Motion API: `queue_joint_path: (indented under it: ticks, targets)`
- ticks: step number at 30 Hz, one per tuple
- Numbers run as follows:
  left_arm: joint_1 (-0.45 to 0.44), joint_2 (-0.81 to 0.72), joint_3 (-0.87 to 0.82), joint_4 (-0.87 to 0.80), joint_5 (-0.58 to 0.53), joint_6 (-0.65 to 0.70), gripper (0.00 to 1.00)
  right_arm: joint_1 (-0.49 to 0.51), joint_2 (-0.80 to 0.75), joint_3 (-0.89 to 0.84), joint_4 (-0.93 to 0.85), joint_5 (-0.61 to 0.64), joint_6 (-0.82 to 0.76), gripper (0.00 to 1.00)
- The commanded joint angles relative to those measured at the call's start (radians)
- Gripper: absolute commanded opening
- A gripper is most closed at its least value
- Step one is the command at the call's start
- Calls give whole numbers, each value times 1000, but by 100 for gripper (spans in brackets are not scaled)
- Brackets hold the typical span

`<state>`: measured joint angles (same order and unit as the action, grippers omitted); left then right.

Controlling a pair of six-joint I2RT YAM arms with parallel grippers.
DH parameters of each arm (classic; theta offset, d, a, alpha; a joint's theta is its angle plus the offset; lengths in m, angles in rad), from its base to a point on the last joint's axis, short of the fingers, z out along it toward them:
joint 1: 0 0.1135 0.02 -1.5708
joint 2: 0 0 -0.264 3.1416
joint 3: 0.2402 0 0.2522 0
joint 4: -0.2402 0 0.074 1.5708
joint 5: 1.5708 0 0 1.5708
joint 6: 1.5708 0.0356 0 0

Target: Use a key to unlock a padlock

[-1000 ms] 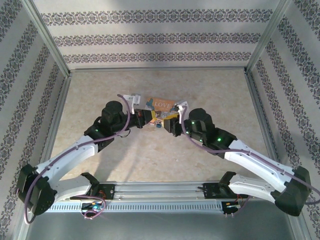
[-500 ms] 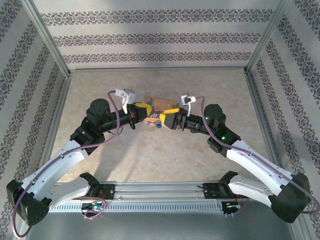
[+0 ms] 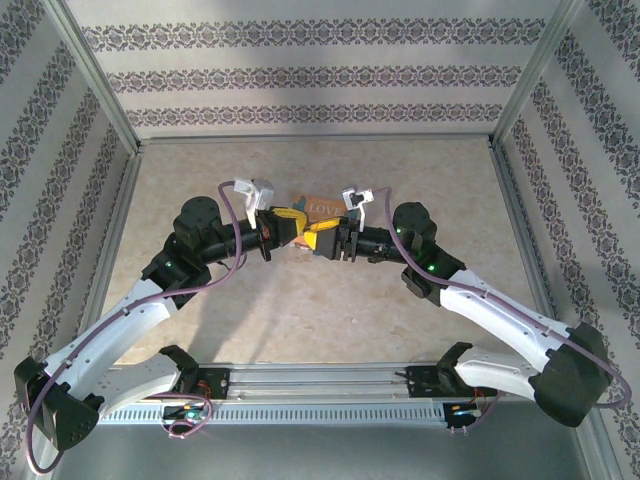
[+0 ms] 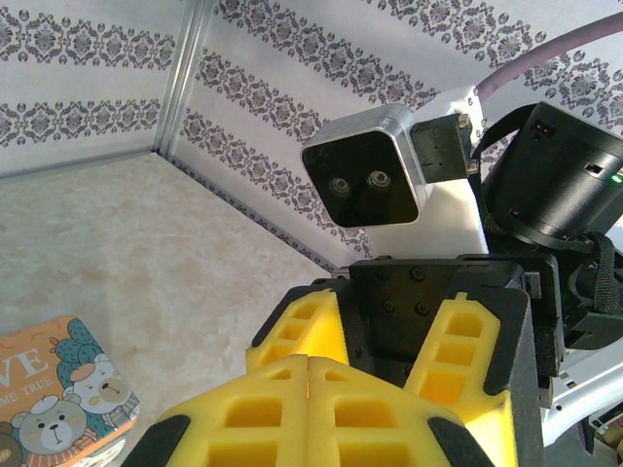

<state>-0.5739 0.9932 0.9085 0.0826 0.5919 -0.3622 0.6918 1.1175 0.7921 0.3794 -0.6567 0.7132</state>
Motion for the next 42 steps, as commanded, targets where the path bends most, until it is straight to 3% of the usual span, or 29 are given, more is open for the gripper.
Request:
queue_joint_path:
  ticks: [1, 15, 25, 26, 28, 29, 34, 42]
  targets:
    - [8, -1, 8, 45, 14, 20, 0, 12, 8, 33, 44, -20, 12, 45]
    - [7, -7, 1, 36, -9, 22, 0, 13, 16, 33, 38, -19, 14, 15]
    - [13, -14, -3, 25, -55, 20, 0, 12, 14, 27, 17, -14, 5, 0]
    - [13, -13, -2, 25, -55, 19, 2, 12, 12, 27, 15, -13, 3, 0]
    - [15, -18, -6, 23, -60, 19, 28, 11, 4, 27, 0, 0, -7, 0]
    - [17, -23, -6, 19, -66, 22, 33, 10, -1, 27, -15, 10, -17, 0]
    - [22, -47, 11, -48, -134, 51, 41, -4, -44, 15, -112, 59, -72, 0]
    - [23, -56, -36, -83, -281, 59, 70, -17, -94, 32, -421, 219, -201, 0]
